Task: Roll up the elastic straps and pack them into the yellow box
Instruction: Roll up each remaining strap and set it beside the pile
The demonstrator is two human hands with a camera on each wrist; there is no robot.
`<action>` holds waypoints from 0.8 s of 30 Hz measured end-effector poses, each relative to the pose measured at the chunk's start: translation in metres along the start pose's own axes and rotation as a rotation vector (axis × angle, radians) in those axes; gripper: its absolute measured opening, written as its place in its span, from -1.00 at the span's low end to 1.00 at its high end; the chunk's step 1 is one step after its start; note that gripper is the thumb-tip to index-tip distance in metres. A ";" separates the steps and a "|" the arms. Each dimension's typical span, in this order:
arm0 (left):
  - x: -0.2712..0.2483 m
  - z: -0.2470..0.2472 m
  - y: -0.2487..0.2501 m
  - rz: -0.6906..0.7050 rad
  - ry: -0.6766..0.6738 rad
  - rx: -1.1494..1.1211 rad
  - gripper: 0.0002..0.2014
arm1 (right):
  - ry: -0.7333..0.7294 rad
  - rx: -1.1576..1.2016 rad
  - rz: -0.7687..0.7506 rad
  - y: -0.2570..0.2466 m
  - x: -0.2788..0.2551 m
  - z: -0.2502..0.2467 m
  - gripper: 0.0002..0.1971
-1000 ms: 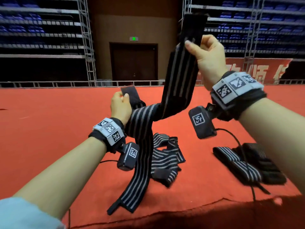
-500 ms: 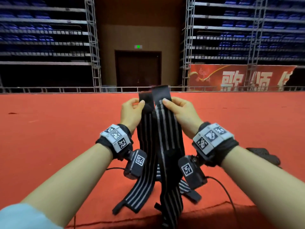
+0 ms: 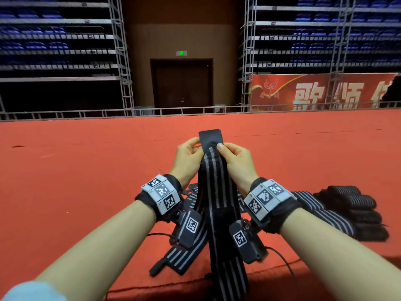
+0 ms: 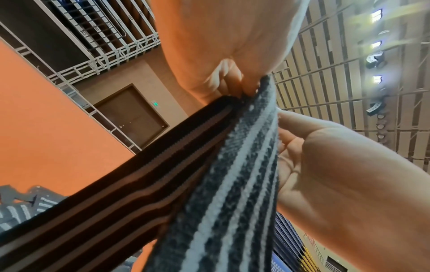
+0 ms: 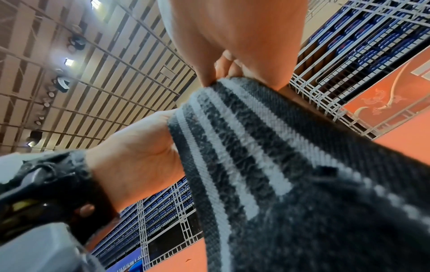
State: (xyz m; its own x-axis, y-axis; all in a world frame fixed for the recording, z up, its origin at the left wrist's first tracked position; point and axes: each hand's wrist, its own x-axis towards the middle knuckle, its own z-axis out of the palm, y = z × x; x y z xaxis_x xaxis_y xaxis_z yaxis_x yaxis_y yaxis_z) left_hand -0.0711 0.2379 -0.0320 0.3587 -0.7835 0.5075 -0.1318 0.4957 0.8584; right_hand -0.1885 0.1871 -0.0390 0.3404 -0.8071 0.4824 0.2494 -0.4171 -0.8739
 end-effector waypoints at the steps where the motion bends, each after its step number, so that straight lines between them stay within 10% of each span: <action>1: 0.000 0.000 -0.001 -0.009 0.015 -0.006 -0.88 | 0.010 0.011 0.000 0.002 0.000 0.000 -0.77; 24: -0.005 0.002 -0.010 -0.015 0.103 0.004 -0.89 | -0.039 -0.018 0.180 0.000 0.002 -0.007 -0.75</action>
State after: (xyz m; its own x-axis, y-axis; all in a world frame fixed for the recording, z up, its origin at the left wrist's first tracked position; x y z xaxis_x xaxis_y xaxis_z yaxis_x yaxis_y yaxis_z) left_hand -0.0730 0.2361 -0.0424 0.4536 -0.7481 0.4845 -0.1293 0.4826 0.8662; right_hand -0.1937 0.1826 -0.0378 0.4127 -0.8530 0.3195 0.1649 -0.2750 -0.9472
